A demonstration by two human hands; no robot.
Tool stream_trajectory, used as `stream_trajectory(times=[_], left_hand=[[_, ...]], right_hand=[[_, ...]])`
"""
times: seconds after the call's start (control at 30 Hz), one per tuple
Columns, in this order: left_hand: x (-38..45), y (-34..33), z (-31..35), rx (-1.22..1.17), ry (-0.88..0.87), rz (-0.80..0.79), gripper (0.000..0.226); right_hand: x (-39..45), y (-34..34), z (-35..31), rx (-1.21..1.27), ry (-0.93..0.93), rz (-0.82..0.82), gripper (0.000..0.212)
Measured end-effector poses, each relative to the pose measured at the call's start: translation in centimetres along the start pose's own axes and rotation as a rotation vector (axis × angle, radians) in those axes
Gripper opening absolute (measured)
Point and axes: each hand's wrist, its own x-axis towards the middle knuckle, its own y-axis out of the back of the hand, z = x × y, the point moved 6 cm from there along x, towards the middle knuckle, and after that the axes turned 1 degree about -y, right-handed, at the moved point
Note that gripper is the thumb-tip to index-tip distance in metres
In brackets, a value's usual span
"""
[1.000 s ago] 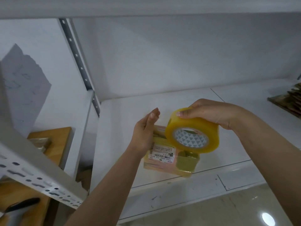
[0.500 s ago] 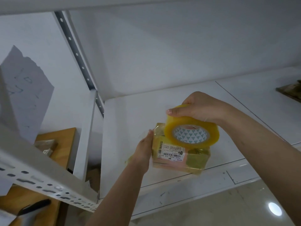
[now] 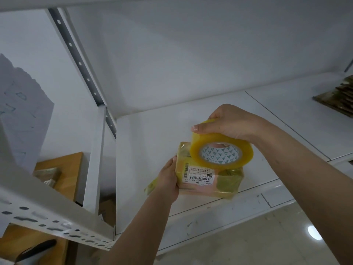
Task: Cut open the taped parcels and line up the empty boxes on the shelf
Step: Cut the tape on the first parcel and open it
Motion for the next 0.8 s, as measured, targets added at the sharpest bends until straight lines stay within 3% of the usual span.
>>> stream_trajectory(times=[0.13, 0.27, 0.37, 0.43, 0.5, 0.6, 0.7, 0.8], left_hand=[[0.1, 0.0, -0.5, -0.019, -0.003, -0.012, 0.031], [0.3, 1.1, 0.2, 0.116, -0.057, 0.009, 0.026], [0.5, 2.1, 2.9, 0.296, -0.220, 0.084, 0.033], [-0.5, 1.5, 5.9, 0.393, -0.449, 0.118, 0.036], [-2.3, -0.8, 7.9, 0.500, -0.601, -0.014, 0.035], [-3.2, -4.4, 7.0, 0.720, -0.600, -0.314, 0.031], [-3.0, -4.5, 5.9, 0.690, -0.616, -0.372, 0.033], [-2.5, -3.8, 5.4, 0.671, -0.606, -0.328, 0.032]], right_hand=[[0.0, 0.1, 0.0, -0.010, -0.004, 0.005, 0.060], [0.2, -0.2, 0.1, -0.022, -0.009, -0.017, 0.056], [0.3, -0.1, 0.1, -0.050, -0.002, -0.033, 0.057], [0.5, -0.1, 0.2, -0.053, 0.000, -0.069, 0.058], [0.6, -0.3, 0.1, -0.077, 0.010, -0.086, 0.062], [0.7, -0.1, 0.2, -0.126, 0.003, -0.110, 0.074], [0.2, 0.5, 1.3, 0.015, -0.008, -0.228, 0.079], [-0.5, 0.2, 3.0, 0.342, 0.040, -0.279, 0.060]])
